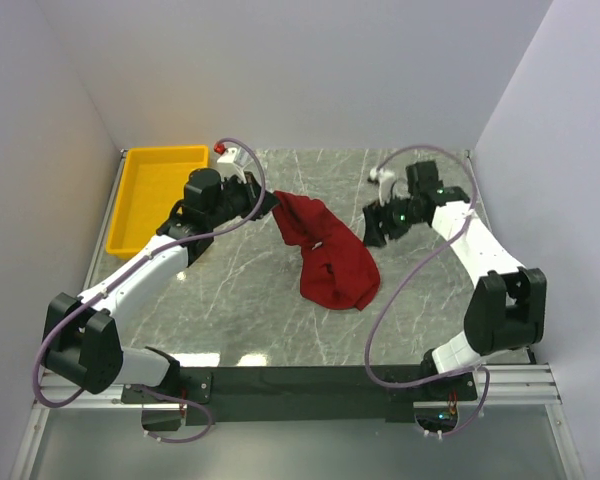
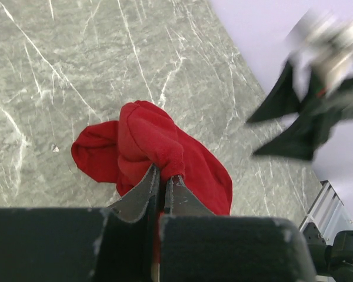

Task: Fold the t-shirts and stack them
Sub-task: Flatten the tshirt out

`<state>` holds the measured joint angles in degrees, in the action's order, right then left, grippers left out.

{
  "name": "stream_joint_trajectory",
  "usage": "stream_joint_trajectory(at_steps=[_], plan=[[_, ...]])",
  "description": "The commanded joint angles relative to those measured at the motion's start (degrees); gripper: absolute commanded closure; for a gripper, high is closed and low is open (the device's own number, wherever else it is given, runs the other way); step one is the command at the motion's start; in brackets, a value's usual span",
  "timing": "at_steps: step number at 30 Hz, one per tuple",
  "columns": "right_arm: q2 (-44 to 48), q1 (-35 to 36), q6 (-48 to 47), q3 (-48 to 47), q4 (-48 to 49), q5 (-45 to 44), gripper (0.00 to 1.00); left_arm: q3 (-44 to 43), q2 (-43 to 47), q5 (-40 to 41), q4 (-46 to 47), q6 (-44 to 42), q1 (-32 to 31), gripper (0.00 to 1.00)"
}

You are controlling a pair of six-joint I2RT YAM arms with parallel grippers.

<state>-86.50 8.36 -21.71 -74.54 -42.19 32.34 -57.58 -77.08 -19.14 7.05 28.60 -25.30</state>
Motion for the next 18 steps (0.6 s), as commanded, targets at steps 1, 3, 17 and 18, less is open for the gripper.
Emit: stream_joint_trajectory(at_steps=[1,3,17,18], plan=[[-0.51,-0.19,-3.60,5.89,-3.69,-1.14,0.28,-0.34,0.96,-0.29,0.33,1.28,0.43,0.99],[-1.13,-0.01,-2.20,8.36,-2.55,-2.01,0.30,-0.42,0.96,-0.38,-0.19,1.11,0.86,0.99],[-12.46,0.25,1.94,11.27,4.84,-7.11,0.37,1.68,2.98,-1.43,0.42,1.55,2.09,0.99],[-12.90,0.34,2.11,11.00,5.10,-7.46,0.40,1.77,3.25,-1.43,0.16,1.37,2.10,0.99]])
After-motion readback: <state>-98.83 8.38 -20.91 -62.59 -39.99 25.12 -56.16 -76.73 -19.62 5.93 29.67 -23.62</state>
